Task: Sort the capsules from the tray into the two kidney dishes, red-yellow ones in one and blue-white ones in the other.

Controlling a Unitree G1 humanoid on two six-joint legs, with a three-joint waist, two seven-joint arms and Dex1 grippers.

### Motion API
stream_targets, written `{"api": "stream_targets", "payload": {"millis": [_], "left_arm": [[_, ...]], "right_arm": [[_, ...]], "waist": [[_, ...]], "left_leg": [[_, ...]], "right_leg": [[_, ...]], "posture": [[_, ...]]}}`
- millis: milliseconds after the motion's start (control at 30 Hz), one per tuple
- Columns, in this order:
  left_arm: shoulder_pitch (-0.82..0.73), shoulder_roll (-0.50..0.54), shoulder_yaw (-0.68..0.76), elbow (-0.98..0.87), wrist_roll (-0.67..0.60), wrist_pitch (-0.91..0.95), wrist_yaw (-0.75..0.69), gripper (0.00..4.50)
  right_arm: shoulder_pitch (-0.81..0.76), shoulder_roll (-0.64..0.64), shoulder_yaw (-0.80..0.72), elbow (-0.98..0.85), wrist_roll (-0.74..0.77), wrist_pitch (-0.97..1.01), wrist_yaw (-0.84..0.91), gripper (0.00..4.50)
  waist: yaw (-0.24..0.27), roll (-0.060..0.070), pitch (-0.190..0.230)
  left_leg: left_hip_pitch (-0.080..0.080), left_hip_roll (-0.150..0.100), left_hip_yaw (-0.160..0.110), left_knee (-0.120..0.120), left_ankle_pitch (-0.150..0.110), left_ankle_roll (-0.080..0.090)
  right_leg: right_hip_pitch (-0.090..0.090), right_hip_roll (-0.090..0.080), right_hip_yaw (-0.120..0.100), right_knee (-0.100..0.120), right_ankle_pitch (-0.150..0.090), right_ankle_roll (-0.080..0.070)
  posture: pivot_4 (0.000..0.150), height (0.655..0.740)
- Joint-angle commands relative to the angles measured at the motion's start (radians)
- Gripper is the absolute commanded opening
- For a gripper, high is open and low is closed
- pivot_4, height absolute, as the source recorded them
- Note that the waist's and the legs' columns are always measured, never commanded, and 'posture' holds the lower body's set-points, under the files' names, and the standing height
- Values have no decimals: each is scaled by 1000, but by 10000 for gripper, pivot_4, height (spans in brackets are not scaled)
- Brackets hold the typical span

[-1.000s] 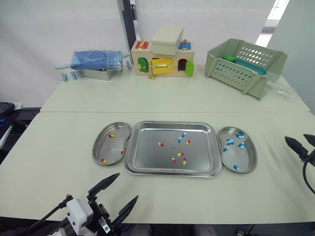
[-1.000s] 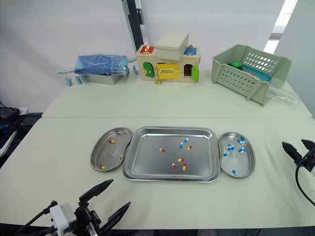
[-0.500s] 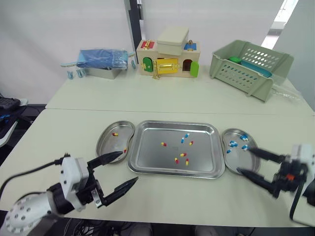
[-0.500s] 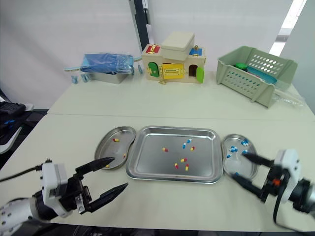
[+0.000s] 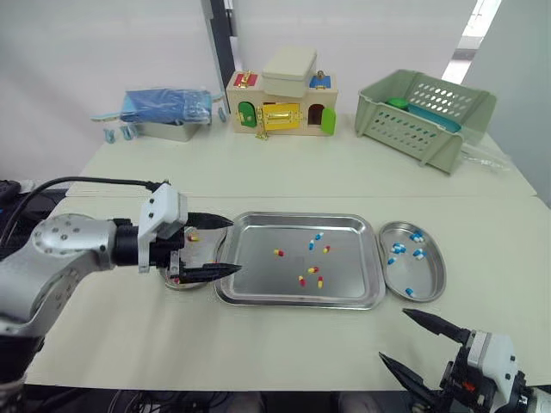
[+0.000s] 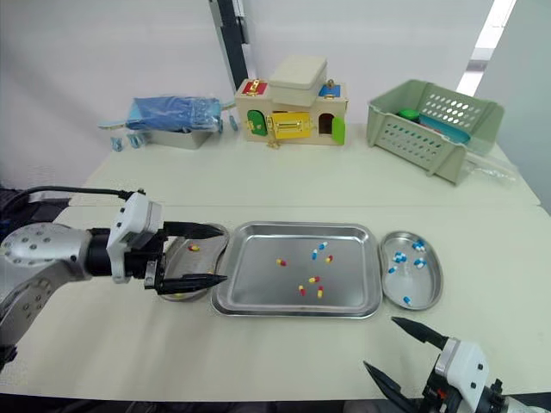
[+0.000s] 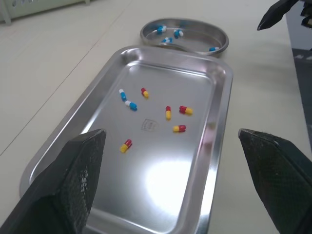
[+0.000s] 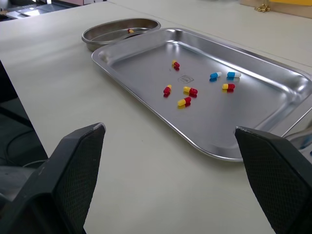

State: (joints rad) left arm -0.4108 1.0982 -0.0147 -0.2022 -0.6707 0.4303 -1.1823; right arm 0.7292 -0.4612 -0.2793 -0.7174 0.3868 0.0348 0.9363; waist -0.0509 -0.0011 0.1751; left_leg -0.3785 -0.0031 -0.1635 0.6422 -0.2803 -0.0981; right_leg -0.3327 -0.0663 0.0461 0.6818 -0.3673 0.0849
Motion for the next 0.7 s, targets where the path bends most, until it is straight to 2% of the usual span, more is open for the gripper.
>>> {"api": "stream_targets", "payload": {"millis": [33,167,267,500,700], "left_arm": [[-142,-29,-127,152,159,-103,-183,45000],[-334,-133,-258,358,292,-162,-334,45000],[-422,-218,-319,518,386,-261,-401,45000],[-554,-414,-346,821,517,-418,-414,45000],[-572,-504,-362,928,623,-591,-380,45000]], "right_arm": [[-14,-18,-2,-8,2,-29,-13,44608],[-32,-46,-1,-23,24,4,-25,44608],[-41,-65,6,-24,34,21,-33,44608],[-57,-93,10,-58,67,76,-68,44608],[-71,-106,17,-103,81,131,-108,44608]], "waist": [[-2,0,0],[-4,0,0],[-5,0,0],[-8,-2,1],[-7,-2,1]], "left_leg": [[0,0,0,0,0,0],[-1,0,0,1,0,0],[-1,0,0,2,0,0],[-2,0,-1,3,1,-1],[-2,0,-1,3,1,-2]], "right_leg": [[0,0,0,0,0,0],[0,0,0,0,0,0],[0,0,0,0,0,0],[-1,0,-1,0,0,0],[0,0,-1,0,0,0]], "posture": [[1500,7400],[1500,7400],[1500,7400],[1500,7400],[1500,7400]]}}
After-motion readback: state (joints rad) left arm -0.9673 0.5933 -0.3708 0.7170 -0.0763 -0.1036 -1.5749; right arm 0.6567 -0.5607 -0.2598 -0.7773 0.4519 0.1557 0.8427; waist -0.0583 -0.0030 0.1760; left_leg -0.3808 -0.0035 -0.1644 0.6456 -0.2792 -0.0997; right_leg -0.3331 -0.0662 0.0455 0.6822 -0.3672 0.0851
